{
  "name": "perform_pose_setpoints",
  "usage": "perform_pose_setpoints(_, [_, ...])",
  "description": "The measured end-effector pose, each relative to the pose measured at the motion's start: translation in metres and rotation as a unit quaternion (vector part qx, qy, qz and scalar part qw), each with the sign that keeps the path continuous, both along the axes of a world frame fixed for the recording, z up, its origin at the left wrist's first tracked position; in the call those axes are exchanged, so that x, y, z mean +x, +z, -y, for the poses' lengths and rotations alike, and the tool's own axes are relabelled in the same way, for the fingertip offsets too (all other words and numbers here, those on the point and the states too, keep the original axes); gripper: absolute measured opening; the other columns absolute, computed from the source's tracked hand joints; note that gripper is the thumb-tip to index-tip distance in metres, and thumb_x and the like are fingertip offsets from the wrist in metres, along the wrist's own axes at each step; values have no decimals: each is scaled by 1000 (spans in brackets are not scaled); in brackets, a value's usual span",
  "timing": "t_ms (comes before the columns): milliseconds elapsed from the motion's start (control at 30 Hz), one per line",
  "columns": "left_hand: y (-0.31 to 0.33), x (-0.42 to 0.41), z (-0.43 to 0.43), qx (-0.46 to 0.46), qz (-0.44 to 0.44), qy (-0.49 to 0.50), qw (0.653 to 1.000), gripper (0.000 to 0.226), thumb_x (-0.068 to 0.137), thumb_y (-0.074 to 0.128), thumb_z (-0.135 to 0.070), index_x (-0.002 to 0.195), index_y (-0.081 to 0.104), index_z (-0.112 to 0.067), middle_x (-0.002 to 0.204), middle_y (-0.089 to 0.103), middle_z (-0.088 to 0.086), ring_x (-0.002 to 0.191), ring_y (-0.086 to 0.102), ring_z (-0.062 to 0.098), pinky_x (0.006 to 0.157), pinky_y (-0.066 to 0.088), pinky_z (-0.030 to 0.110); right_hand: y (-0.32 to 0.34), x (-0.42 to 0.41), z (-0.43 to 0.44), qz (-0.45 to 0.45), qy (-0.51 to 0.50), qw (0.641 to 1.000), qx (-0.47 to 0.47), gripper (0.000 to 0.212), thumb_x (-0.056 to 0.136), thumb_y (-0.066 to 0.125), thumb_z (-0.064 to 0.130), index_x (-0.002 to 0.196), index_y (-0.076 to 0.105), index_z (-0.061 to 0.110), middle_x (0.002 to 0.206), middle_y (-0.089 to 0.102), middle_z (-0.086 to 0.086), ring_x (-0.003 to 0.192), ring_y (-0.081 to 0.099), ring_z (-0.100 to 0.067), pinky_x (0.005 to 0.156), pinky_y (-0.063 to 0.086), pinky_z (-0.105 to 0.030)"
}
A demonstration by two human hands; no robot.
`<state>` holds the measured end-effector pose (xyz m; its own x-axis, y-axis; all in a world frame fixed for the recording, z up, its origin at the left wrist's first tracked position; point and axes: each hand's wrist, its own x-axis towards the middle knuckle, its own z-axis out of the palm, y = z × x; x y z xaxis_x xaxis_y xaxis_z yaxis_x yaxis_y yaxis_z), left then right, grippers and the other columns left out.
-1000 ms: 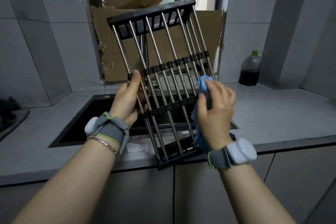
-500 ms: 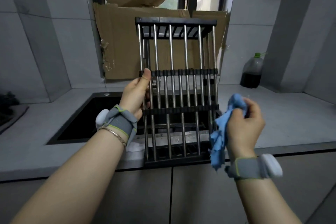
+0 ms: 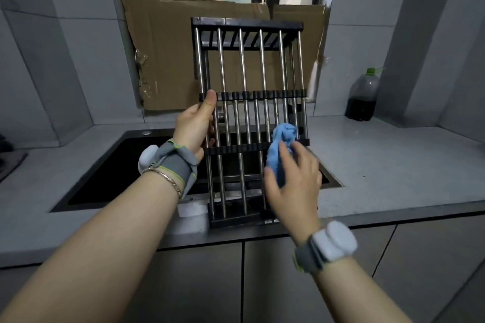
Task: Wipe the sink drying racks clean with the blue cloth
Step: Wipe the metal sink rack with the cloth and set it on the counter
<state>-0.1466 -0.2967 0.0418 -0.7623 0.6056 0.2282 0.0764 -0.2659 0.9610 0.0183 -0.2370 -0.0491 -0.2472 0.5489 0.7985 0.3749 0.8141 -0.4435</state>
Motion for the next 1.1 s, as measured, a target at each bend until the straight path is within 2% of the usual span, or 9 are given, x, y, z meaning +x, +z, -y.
perform_pose_setpoints(100, [0, 1, 0, 1, -7, -2, 1000, 53, 83, 56, -62, 103, 58, -13, 95, 55, 10, 87, 54, 23, 75, 48, 39, -30, 1, 1, 38, -51, 998, -8, 46, 73, 71, 9, 117, 57, 4, 106, 62, -13, 95, 48, -27, 74, 42, -41])
perform_pose_setpoints(200, [0, 1, 1, 9, -22, 17, 1000, 42, 87, 55, -54, 95, 55, -12, 93, 54, 10, 83, 52, 22, 68, 46, 33, -37, 6, -6, 72, -86, 994, 8, 20, 67, 77, 17, 80, 65, 8, 67, 62, -5, 65, 54, -29, 58, 33, -32])
perform_pose_setpoints(267, [1, 4, 1, 15, -25, 21, 999, 41, 86, 57, -53, 91, 55, -12, 90, 53, 9, 79, 52, 22, 63, 45, 32, -29, 10, -10, 103, -98, 990, -5, 21, 65, 81, 19, 68, 63, 9, 59, 60, -4, 60, 53, -29, 55, 29, -28])
perform_pose_setpoints(367, [1, 7, 1, 8, -28, 16, 999, 36, 86, 59, -51, 85, 55, -16, 85, 56, 2, 71, 54, 15, 52, 46, 20, -9, 9, -10, 79, -50, 993, -70, 16, 81, 69, 21, 82, 64, 6, 74, 64, -7, 71, 56, -28, 59, 31, -26])
perform_pose_setpoints(433, [-1, 10, 0, 12, -37, 2, 999, 35, 85, 60, -50, 81, 53, -16, 83, 54, 6, 70, 54, 17, 55, 47, 24, 6, 4, -15, 35, -33, 994, -100, 18, 86, 63, 25, 86, 64, 7, 78, 62, -5, 71, 55, -23, 61, 31, -25])
perform_pose_setpoints(533, [-3, 13, 0, 22, -61, 6, 998, 40, 83, 63, -49, 70, 43, -16, 68, 42, 5, 61, 46, 18, 54, 43, 32, 22, -3, -21, -26, -42, 989, -137, 25, 86, 64, 28, 69, 56, 10, 65, 51, 1, 60, 44, -16, 52, 22, -23])
perform_pose_setpoints(667, [-6, 14, 0, 31, -85, 15, 996, 45, 81, 64, -51, 65, 37, -19, 62, 32, 3, 57, 35, 18, 56, 38, 36, 18, -4, -23, -62, -37, 983, -170, 33, 85, 64, 24, 60, 49, 9, 52, 41, 7, 49, 37, -9, 50, 31, -14])
perform_pose_setpoints(933, [-7, 15, -8, 33, -75, 54, 995, 42, 85, 60, -51, 67, 38, -20, 63, 31, 0, 69, 35, 22, 47, 35, 25, -28, 24, -12, 97, -34, 984, -145, 23, 87, 61, 30, 76, 58, 11, 75, 56, -3, 68, 53, -23, 58, 32, -27])
perform_pose_setpoints(1100, [-5, 13, -3, 22, -92, 39, 995, 43, 82, 61, -54, 68, 40, -20, 72, 38, 6, 71, 39, 20, 62, 40, 35, -16, 20, -18, 103, -26, 984, -141, 24, 88, 61, 32, 76, 59, 11, 76, 59, -4, 69, 56, -21, 56, 36, -27])
